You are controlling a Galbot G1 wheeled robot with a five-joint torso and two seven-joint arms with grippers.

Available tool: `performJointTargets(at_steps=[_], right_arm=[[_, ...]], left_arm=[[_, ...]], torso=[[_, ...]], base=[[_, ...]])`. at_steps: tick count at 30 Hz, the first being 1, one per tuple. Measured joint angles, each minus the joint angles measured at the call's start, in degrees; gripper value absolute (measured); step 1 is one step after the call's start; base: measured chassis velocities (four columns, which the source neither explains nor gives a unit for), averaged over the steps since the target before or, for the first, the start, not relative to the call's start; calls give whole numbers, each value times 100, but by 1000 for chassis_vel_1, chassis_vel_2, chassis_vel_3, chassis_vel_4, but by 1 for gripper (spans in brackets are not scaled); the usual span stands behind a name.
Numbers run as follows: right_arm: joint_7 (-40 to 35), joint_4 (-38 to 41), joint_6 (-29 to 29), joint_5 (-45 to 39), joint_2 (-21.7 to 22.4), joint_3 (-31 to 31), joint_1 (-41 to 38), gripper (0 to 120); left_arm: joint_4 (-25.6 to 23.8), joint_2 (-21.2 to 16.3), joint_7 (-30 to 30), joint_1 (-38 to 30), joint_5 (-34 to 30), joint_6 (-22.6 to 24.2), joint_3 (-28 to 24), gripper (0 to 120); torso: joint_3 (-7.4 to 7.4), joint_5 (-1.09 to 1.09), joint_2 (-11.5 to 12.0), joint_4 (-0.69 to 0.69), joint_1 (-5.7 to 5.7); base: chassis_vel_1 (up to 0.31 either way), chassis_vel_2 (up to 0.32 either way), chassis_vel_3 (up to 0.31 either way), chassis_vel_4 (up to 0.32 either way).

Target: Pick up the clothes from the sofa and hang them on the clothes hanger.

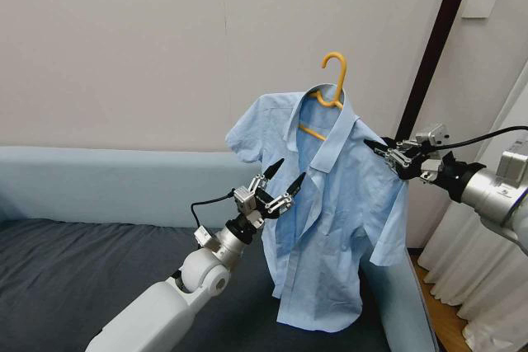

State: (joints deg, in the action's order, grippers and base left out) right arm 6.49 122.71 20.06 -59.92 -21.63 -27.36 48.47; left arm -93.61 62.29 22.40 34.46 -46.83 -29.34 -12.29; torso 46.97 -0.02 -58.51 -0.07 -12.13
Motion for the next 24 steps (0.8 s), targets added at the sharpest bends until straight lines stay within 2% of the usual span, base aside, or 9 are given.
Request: performJointTargets(at_steps=[5,8,10,13,15,18,20,22,24], right_arm=[[2,21,-20,10,-1,-45,59,7],[2,19,-26,9,2,-48,46,7],[2,11,-28,9,4,-48,29,7],[2,-20,-31,9,1,-26,-28,7],[2,-26,-33,9,-4,-14,-45,7],[3,-36,-37,8,-28,18,-101,7],[4,-38,-38,8,-36,24,-106,7],[6,-45,-40,9,-46,30,-108,7],[6,-47,-42,10,-47,29,-103,7]], left_arm=[[229,189,181,-208,-64,46,-175,80],[326,282,285,-285,-166,91,-222,66],[347,296,314,-299,-201,99,-227,63],[407,303,354,-322,-272,116,-239,48],[429,307,361,-332,-282,118,-241,44],[482,327,368,-383,-289,119,-245,29],[489,332,363,-401,-290,119,-246,26],[497,336,191,-454,-219,119,-246,15],[491,333,64,-478,-172,119,-246,11]], torso=[[0,0,0,-1,0],[0,0,0,-1,0],[0,0,0,0,0],[0,0,0,1,0],[0,1,0,1,0],[0,0,0,1,0],[0,0,0,0,0],[0,1,0,1,0],[0,0,0,0,0]], base=[[0,0,0,0],[0,0,0,0],[0,0,0,0],[0,0,0,0],[0,0,0,0],[0,0,0,0],[0,0,0,0],[0,0,0,0],[0,0,0,0]])
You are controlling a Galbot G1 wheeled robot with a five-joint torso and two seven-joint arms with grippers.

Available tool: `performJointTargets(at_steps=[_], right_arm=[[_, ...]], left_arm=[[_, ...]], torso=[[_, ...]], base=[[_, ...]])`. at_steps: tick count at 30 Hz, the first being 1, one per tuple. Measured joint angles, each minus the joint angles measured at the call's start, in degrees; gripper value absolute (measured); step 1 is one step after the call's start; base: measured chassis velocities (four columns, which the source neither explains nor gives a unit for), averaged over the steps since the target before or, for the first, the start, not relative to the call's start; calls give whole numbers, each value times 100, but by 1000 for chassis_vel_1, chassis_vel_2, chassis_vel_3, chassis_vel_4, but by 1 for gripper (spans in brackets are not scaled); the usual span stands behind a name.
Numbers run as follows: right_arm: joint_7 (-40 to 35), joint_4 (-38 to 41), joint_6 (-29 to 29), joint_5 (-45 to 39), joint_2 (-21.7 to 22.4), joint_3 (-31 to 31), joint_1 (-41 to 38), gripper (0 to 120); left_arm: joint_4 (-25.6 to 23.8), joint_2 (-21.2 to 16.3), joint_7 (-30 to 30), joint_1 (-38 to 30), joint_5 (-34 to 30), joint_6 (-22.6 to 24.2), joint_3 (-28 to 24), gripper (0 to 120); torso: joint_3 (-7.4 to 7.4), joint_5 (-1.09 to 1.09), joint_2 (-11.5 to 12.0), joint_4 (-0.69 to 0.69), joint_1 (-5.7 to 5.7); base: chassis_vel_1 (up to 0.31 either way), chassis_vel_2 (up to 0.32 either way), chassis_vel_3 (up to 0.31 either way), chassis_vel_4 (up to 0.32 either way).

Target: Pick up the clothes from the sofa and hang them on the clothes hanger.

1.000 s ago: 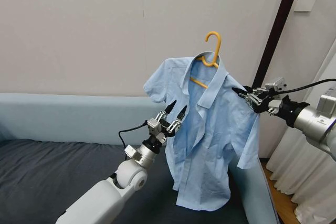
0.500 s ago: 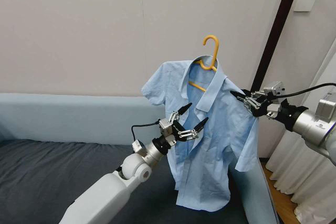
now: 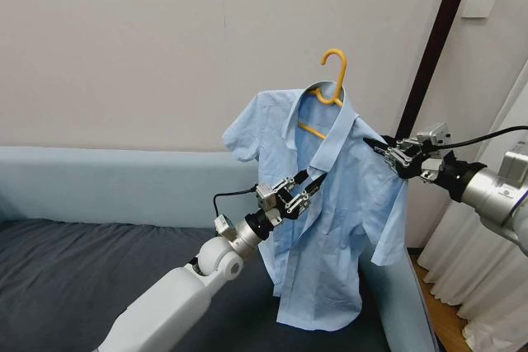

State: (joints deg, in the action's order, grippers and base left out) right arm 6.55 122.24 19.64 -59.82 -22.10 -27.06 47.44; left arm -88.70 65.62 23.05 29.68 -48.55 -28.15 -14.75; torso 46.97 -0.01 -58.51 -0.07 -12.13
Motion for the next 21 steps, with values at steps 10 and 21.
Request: performJointTargets(at_steps=[10,21], right_arm=[[3,-11,-54,-33,106,-20,-44,7],[246,-16,-189,-576,259,-53,-262,7]], left_arm=[[5,-176,-431,-570,451,-113,318,0],[-49,-438,324,-833,580,-170,603,0]], torso=[[0,0,0,0,0],[0,0,0,1,0]], base=[[0,0,0,0],[0,0,0,0]])
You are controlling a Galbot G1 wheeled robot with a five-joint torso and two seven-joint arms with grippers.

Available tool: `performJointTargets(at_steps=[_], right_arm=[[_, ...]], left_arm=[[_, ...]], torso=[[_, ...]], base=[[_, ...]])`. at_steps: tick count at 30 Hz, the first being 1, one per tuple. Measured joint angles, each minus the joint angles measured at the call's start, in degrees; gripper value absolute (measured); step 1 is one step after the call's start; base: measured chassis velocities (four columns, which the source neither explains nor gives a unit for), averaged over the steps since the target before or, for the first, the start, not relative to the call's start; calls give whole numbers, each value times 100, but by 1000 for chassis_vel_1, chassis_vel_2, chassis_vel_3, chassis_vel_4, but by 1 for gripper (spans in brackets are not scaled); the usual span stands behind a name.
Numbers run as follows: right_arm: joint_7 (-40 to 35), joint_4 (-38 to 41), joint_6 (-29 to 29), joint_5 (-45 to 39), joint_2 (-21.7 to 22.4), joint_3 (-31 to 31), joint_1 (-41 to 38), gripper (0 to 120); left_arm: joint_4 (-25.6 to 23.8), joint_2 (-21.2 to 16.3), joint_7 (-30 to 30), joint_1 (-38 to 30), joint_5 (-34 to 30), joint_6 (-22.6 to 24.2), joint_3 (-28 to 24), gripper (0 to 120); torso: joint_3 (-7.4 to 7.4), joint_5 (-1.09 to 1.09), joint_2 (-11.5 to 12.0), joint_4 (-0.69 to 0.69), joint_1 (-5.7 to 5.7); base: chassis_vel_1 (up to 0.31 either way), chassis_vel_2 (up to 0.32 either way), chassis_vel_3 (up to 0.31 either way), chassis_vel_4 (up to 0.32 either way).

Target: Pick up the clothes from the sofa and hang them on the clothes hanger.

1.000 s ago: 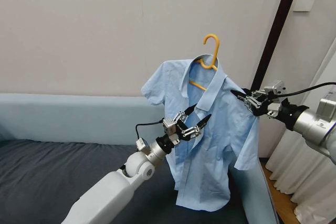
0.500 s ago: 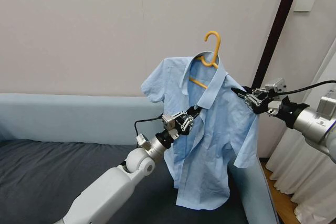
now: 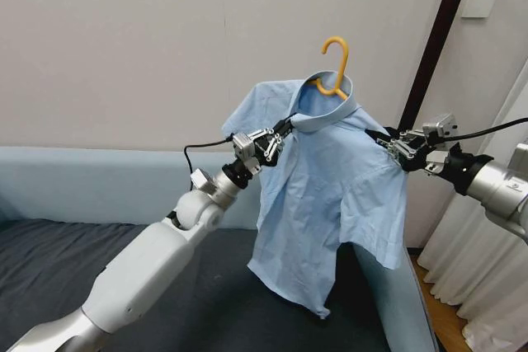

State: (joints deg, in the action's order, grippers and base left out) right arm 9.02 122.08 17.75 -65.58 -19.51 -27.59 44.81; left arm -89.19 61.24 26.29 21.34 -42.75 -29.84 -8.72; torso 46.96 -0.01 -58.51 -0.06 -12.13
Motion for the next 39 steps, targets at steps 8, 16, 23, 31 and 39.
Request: performJointTargets(at_steps=[8,16,23,31,39], right_arm=[[130,133,0,-243,105,-98,151,7],[-132,300,112,-243,188,-240,343,7],[-865,417,493,-232,310,-581,597,7],[-1687,709,1025,-421,397,-859,639,7],[-3096,1016,1499,-1091,449,-1412,651,7]], left_arm=[[-33,167,-215,364,125,-12,-13,0],[-193,98,-1233,578,339,-75,-83,6],[-481,-136,-1303,1085,429,-175,128,27],[-1044,-469,-1099,2081,591,-226,712,60],[-1474,-707,-1074,2975,750,-316,1297,88]], torso=[[0,0,0,-2,1],[0,0,0,0,1],[0,0,0,-1,1],[0,-1,0,0,1],[-1,-2,-1,0,1]], base=[[0,0,0,0],[0,0,0,0],[0,0,0,0],[0,0,0,0],[0,0,0,0]])
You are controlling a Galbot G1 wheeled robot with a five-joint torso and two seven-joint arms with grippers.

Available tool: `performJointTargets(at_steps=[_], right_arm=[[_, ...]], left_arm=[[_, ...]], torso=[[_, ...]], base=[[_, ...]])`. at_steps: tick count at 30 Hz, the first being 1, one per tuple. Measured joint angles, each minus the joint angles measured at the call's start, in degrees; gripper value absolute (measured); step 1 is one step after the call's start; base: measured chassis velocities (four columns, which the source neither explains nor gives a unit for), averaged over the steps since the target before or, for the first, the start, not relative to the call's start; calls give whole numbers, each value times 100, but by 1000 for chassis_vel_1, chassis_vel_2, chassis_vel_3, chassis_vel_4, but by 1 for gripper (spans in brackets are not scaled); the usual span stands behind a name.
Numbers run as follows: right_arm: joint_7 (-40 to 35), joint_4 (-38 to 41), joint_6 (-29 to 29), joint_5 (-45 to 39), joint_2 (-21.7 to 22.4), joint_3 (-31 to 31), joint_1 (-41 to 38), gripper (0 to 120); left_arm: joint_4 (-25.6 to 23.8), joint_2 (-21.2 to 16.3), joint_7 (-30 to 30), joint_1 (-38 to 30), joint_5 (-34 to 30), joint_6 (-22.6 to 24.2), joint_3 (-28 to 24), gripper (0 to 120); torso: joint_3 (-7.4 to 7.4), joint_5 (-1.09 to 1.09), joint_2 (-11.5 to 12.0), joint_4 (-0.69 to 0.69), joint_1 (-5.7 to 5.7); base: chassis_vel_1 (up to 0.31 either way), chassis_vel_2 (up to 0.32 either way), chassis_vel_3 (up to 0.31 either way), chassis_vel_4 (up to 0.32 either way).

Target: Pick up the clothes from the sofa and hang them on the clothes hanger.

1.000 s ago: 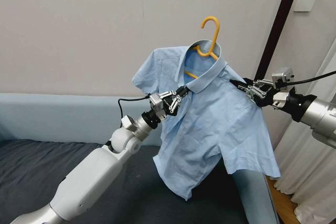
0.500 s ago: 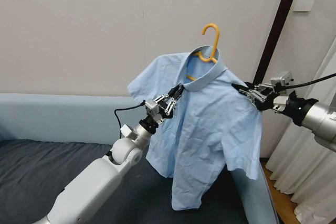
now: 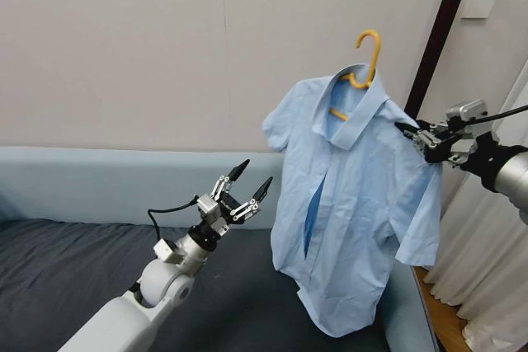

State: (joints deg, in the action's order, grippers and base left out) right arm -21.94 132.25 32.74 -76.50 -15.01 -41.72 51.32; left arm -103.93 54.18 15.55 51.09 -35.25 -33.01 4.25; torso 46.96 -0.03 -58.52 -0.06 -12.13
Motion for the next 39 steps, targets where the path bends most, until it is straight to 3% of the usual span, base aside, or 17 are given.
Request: performJointTargets(at_steps=[4,11,18,28,31,39], right_arm=[[-448,136,165,116,-89,-468,96,7],[-729,129,261,1024,-438,-713,205,7],[-880,120,374,1397,-711,-757,290,7],[-1571,33,304,1972,-1034,-255,229,7],[-1551,-286,239,2574,-1207,157,84,7],[-1192,-801,133,4029,-1609,438,58,7]], left_arm=[[-274,-117,-97,354,12,-18,248,99],[-695,-178,-261,947,108,-19,699,100],[-885,-204,-293,1306,143,-17,1021,100],[-986,-257,-294,1535,149,-23,1239,100],[-970,-277,-294,1540,151,-32,1243,100],[-810,-295,-320,1326,147,-34,1110,100]], torso=[[0,1,0,-1,0],[0,1,0,2,0],[0,2,0,-2,-1],[0,1,0,-1,-1],[1,2,0,1,-1],[1,2,1,-2,-1]], base=[[0,0,0,0],[0,0,0,0],[0,0,0,0],[0,0,0,0],[0,0,0,0],[0,0,0,0]])
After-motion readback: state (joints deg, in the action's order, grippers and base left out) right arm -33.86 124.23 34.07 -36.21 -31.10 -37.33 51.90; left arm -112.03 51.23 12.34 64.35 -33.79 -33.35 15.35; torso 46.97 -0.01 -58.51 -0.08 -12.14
